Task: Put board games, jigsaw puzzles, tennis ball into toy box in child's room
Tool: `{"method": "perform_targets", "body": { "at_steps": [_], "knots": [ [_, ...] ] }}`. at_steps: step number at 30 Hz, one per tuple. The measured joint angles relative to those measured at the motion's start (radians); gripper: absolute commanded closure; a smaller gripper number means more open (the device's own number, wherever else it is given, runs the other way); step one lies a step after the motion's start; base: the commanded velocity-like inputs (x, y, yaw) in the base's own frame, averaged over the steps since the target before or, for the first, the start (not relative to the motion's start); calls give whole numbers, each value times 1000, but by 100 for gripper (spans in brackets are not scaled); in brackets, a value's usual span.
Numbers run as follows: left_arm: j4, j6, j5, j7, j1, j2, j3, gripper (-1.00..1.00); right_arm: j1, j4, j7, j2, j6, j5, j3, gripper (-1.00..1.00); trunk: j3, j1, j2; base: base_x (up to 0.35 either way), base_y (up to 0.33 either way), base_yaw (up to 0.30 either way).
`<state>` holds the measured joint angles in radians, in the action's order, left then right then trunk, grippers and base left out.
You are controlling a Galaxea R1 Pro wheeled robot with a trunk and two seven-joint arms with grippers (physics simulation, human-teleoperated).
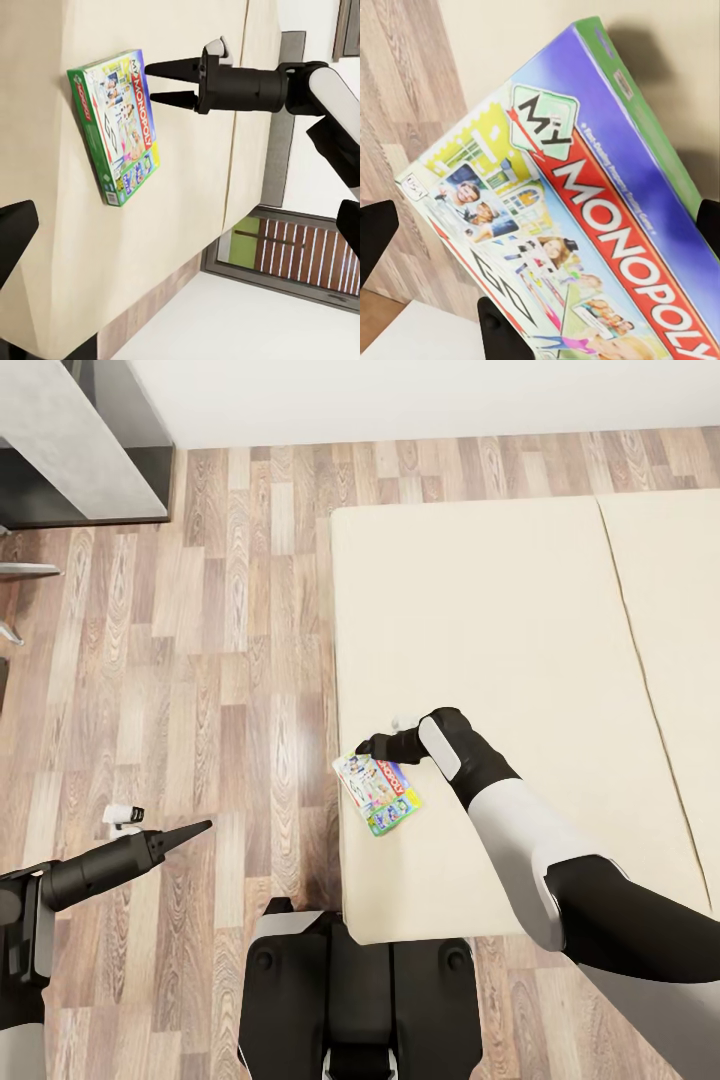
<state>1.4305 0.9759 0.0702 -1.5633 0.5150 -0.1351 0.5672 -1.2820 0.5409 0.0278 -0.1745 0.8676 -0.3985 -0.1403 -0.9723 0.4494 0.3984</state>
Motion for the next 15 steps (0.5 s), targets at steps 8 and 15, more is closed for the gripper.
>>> {"method": "perform_targets", "body": {
  "at_steps": [8, 15],
  "knots": [
    [0, 0, -1, 0, 0, 0, 1, -100, 0, 0, 0, 0, 0, 0, 0, -100, 0, 0, 0, 0, 5, 0],
    [0, 0, -1, 0, 0, 0, 1, -100, 0, 0, 0, 0, 0, 0, 0, -100, 0, 0, 0, 0, 0, 0]
  ]
}}
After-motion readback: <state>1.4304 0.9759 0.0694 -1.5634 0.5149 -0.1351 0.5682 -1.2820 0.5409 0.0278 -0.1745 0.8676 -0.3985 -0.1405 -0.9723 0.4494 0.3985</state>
